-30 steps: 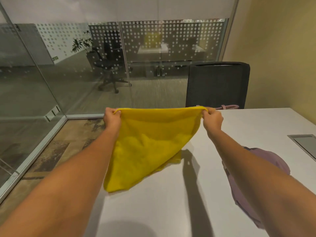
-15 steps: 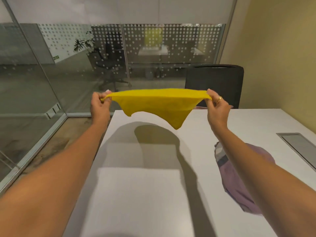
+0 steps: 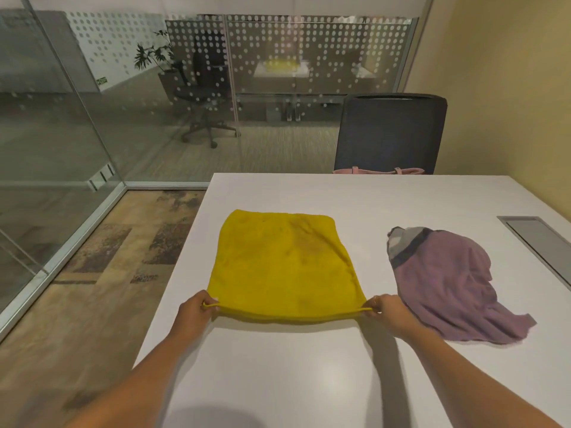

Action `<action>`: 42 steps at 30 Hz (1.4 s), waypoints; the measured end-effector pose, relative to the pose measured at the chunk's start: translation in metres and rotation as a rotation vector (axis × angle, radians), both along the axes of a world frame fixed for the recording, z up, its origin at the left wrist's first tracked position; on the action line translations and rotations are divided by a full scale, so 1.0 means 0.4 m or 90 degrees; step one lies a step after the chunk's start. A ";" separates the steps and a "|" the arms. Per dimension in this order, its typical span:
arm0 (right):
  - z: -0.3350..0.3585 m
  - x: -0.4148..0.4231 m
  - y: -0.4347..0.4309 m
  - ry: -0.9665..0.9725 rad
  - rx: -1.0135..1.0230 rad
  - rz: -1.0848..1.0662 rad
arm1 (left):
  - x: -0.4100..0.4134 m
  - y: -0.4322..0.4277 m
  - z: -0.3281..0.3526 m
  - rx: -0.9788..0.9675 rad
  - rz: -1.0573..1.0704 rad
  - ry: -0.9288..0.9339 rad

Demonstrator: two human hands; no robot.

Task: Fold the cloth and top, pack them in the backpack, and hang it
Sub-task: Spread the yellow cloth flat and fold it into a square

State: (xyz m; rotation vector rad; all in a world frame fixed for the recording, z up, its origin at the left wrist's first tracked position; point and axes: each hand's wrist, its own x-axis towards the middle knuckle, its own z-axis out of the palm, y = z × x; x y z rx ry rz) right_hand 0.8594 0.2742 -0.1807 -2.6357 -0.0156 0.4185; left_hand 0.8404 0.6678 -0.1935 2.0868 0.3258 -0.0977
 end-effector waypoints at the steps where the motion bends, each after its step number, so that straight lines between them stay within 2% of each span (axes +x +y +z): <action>1: -0.006 -0.011 -0.001 0.019 -0.019 0.013 | -0.012 0.006 -0.007 0.016 -0.016 0.000; 4: -0.012 -0.026 -0.003 0.029 -0.049 0.021 | -0.031 0.029 -0.022 0.092 -0.063 0.017; 8: -0.001 -0.017 -0.003 0.049 -0.045 0.013 | -0.040 0.056 -0.025 0.183 -0.147 0.102; 12: 0.014 -0.011 -0.001 0.083 -0.050 0.007 | -0.048 0.063 -0.003 0.155 -0.209 0.167; 17: 0.025 0.012 0.003 0.037 0.004 -0.055 | 0.003 0.071 0.068 0.041 -0.098 0.042; 21: 0.045 0.058 0.017 -0.033 0.116 -0.129 | 0.073 0.056 0.127 -0.068 -0.023 0.009; 25: 0.062 0.136 0.037 -0.118 0.192 -0.180 | 0.160 0.041 0.143 -0.124 0.048 -0.050; 30: 0.062 0.268 0.059 -0.158 0.254 -0.228 | 0.294 0.031 0.142 -0.121 0.108 -0.108; 35: 0.025 0.387 0.087 -0.164 0.252 -0.265 | 0.419 0.030 0.102 -0.084 0.103 -0.131; 42: -0.057 0.492 0.111 -0.133 0.237 -0.296 | 0.553 0.055 0.012 0.026 0.048 -0.081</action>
